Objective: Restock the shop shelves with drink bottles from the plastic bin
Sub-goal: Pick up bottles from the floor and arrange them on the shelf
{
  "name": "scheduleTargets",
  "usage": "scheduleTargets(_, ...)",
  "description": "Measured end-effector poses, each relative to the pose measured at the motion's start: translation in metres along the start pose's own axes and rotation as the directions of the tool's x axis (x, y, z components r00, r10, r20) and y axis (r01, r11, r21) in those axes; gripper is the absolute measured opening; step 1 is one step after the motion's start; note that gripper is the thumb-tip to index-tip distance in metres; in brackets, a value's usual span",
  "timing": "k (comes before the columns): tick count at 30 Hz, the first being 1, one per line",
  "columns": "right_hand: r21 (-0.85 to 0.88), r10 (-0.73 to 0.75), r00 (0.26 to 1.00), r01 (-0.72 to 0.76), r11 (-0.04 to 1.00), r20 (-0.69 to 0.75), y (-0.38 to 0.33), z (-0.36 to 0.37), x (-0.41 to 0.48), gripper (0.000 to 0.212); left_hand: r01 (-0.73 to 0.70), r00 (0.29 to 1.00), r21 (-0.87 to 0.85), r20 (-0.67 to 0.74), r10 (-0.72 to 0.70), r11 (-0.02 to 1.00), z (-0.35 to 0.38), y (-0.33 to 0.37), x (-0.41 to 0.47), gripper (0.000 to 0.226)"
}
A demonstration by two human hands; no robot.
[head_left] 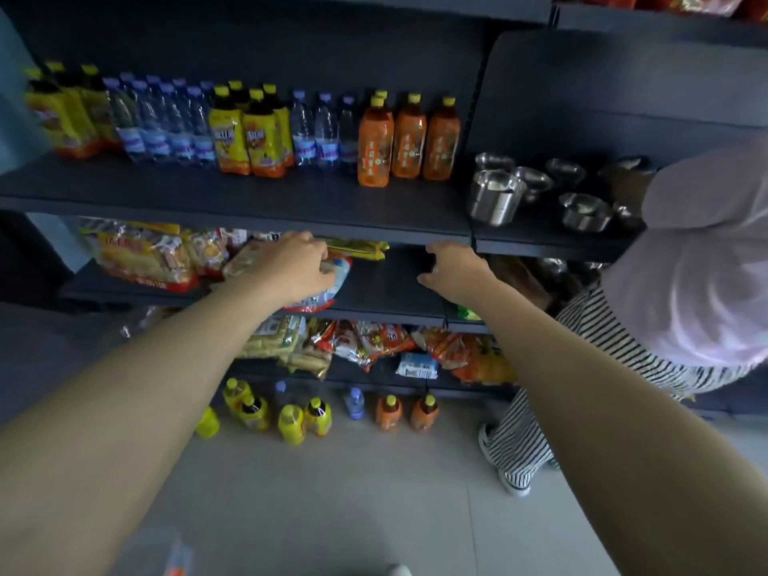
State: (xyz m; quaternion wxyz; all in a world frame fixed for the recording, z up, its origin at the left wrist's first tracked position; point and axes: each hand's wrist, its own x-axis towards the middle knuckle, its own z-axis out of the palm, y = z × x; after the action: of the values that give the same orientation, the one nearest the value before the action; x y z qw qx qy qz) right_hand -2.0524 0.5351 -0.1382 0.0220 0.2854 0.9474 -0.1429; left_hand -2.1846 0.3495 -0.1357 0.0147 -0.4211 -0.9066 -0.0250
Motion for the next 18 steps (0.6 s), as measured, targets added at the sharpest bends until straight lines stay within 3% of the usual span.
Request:
scheduleTargets(10,-0.002,0.085,0.986,-0.086,0.996,0.14,0.096,0.146,0.043,0.049,-0.018,0.998,-0.08,0.061,0.023,0.997,0.151,0.04,0.033,0.039)
scheduleTargets(14,-0.064,0.124,0.97,-0.113,0.992,0.209,0.145,0.212,0.072,0.055,-0.066,0.994,-0.057,0.082,0.07,0.996,0.229,0.063,0.055,0.04)
scheduleTargets(18,-0.051,0.135,0.956,-0.126,0.991,0.262,0.192,0.273,0.093,0.02,-0.079,0.994,-0.056,0.067,0.082,0.995,0.294,0.076,0.078,0.035)
